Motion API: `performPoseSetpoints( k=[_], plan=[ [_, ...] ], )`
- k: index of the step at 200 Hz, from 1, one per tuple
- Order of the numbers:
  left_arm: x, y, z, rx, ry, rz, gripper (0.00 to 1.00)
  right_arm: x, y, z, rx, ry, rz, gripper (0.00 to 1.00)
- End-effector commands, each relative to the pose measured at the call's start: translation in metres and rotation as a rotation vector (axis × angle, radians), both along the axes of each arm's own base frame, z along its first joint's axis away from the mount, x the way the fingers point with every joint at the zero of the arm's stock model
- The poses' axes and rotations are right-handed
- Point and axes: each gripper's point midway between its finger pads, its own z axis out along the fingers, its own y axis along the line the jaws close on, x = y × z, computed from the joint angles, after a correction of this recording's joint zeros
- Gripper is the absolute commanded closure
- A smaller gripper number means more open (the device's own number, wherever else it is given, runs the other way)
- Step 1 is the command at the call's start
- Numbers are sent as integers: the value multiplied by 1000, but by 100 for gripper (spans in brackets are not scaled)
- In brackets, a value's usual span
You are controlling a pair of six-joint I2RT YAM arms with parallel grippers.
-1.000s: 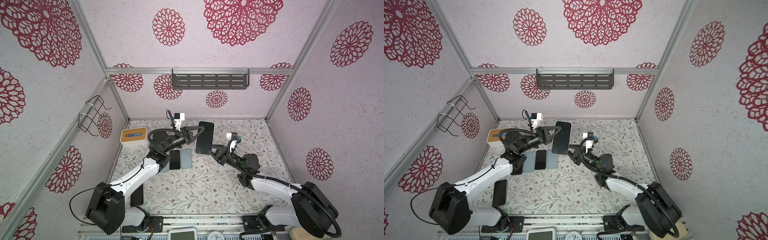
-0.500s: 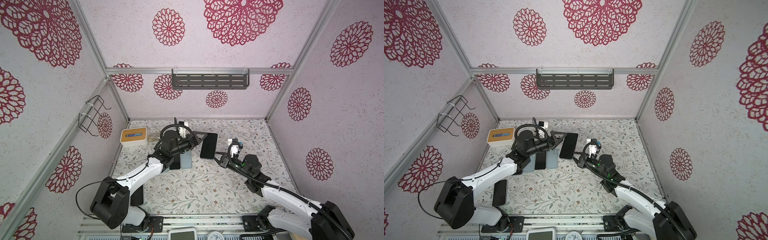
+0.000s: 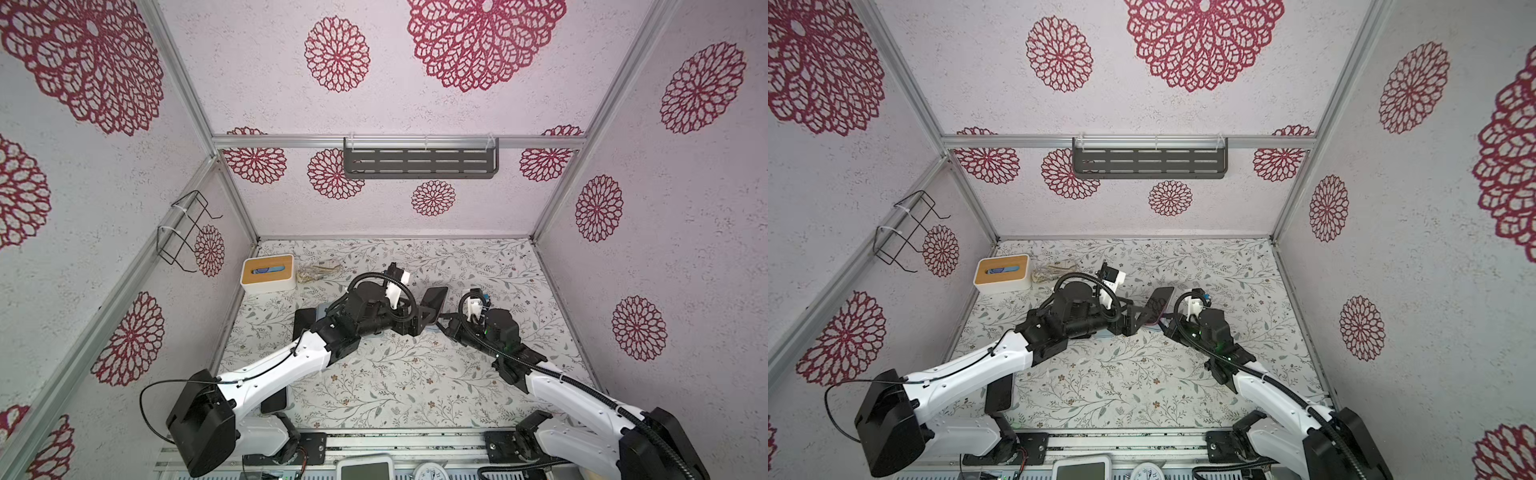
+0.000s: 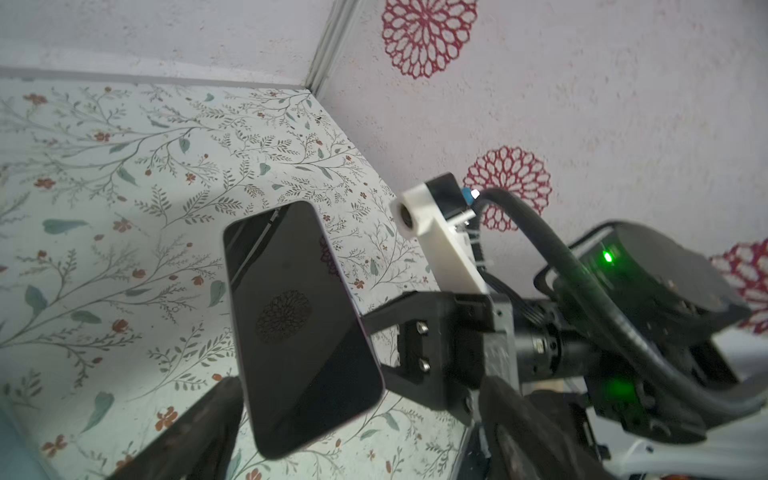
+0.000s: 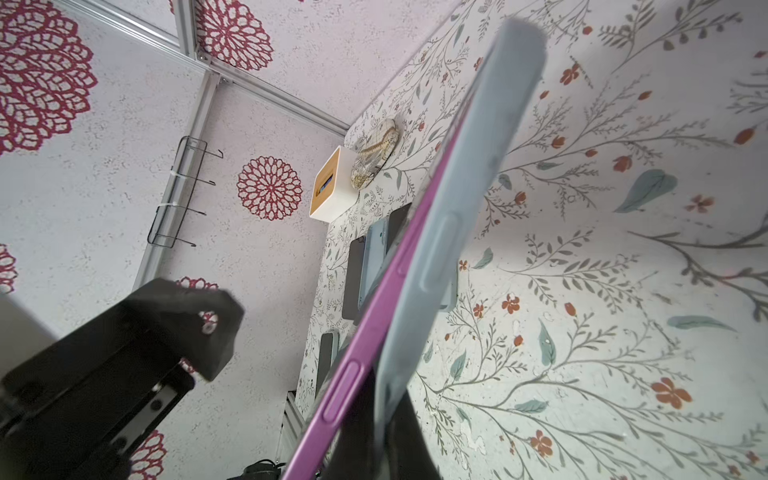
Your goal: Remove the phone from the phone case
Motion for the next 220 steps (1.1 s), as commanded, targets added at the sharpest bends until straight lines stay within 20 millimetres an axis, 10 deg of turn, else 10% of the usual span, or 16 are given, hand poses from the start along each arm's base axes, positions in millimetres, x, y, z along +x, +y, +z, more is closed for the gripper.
performPoseSetpoints(
  k=[1,103,220],
  plan=[
    [-10,3,-14,229,-206,-75,8,3,5,29,76,-79,26,100],
    [9,-9,-47,551,-386,-124,26,-1,11,26,113,-68,68,100],
    [8,-35,-62,569,-428,-195,76,-5,16,34,176,-79,99,100]
  ],
)
